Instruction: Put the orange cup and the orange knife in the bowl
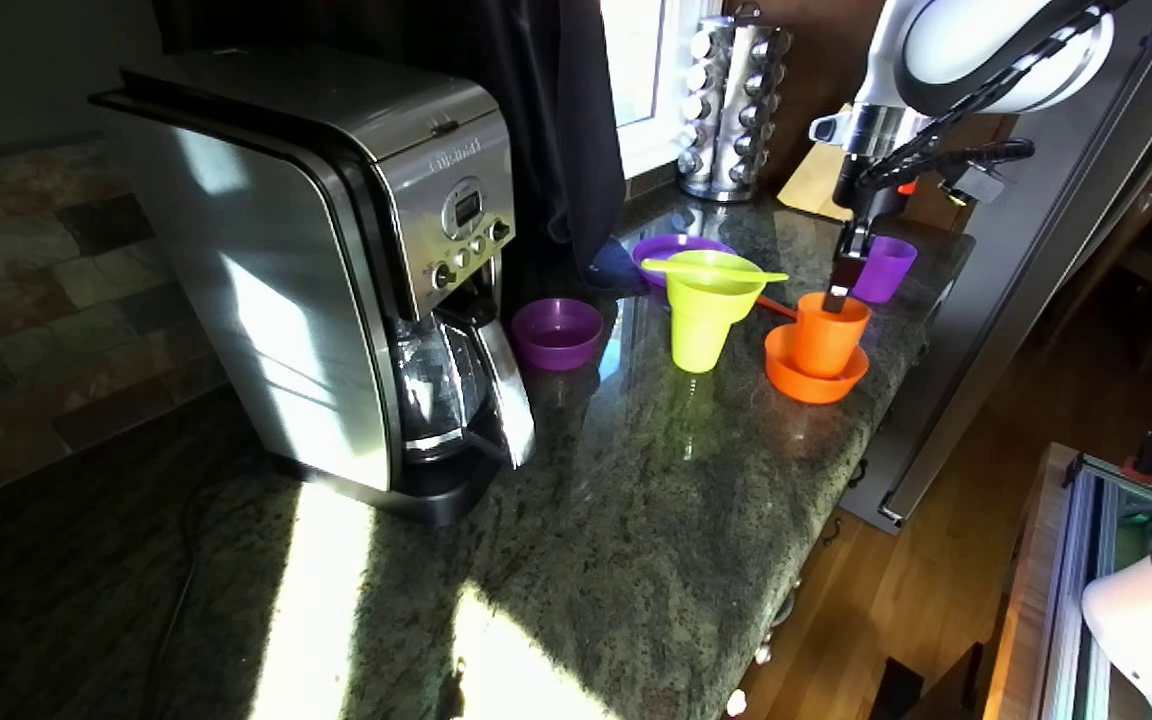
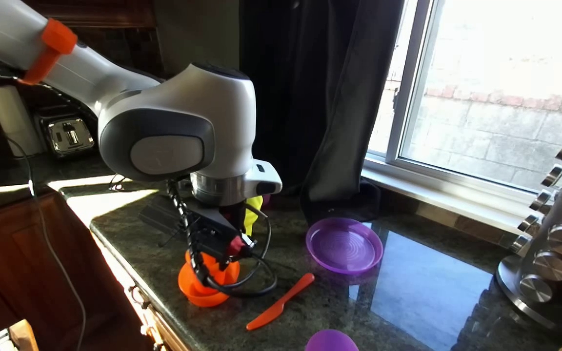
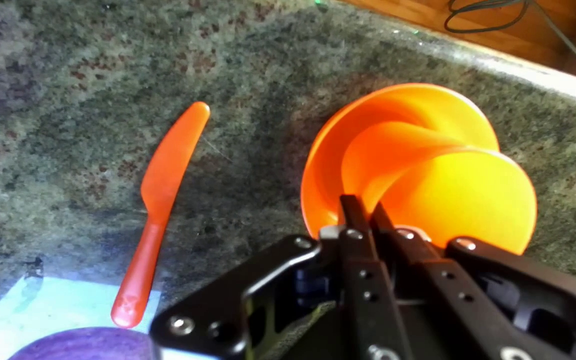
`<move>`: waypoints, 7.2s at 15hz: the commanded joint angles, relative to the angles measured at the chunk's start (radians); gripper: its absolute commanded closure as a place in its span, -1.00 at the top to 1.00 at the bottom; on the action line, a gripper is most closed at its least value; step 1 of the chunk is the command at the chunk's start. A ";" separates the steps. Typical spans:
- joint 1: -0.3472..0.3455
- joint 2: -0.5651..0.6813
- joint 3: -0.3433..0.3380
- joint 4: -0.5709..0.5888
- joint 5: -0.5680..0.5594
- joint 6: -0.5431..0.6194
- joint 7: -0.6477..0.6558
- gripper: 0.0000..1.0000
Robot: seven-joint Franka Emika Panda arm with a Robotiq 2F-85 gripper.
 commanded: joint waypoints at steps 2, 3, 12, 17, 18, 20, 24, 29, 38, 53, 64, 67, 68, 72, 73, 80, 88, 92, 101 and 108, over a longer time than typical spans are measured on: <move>0.013 0.019 -0.008 -0.019 0.036 0.038 -0.012 -0.98; 0.012 0.023 -0.007 -0.018 0.036 0.041 -0.010 -0.98; 0.012 0.039 -0.005 -0.014 0.045 0.061 -0.017 -0.07; 0.018 0.004 -0.012 -0.007 0.078 0.000 -0.040 0.68; 0.017 -0.006 -0.014 -0.005 0.085 -0.009 -0.044 0.82; 0.010 -0.032 -0.019 0.006 0.090 -0.039 -0.044 1.00; -0.010 -0.074 -0.040 0.048 0.067 -0.088 -0.032 1.00; -0.055 -0.055 -0.064 0.125 0.050 -0.057 0.040 1.00; -0.066 -0.055 -0.076 0.143 0.057 -0.018 0.098 1.00; -0.093 0.318 -0.033 0.306 -0.027 0.064 0.328 1.00; -0.094 0.472 -0.019 0.401 -0.117 -0.027 0.444 1.00; -0.095 0.493 -0.013 0.424 -0.109 -0.076 0.450 1.00; -0.096 0.500 -0.012 0.431 -0.109 -0.087 0.451 1.00; -0.097 0.525 -0.007 0.443 -0.104 -0.104 0.449 1.00; -0.098 0.530 -0.004 0.445 -0.099 -0.103 0.448 1.00; -0.114 0.550 0.026 0.454 -0.041 -0.103 0.412 0.45; -0.129 0.553 0.036 0.463 -0.015 -0.103 0.403 -0.62; -0.133 0.550 0.038 0.467 -0.008 -0.108 0.400 -0.98; -0.129 0.461 0.043 0.465 -0.028 -0.175 0.332 -0.92; -0.122 0.318 0.036 0.442 -0.043 -0.315 0.254 -0.92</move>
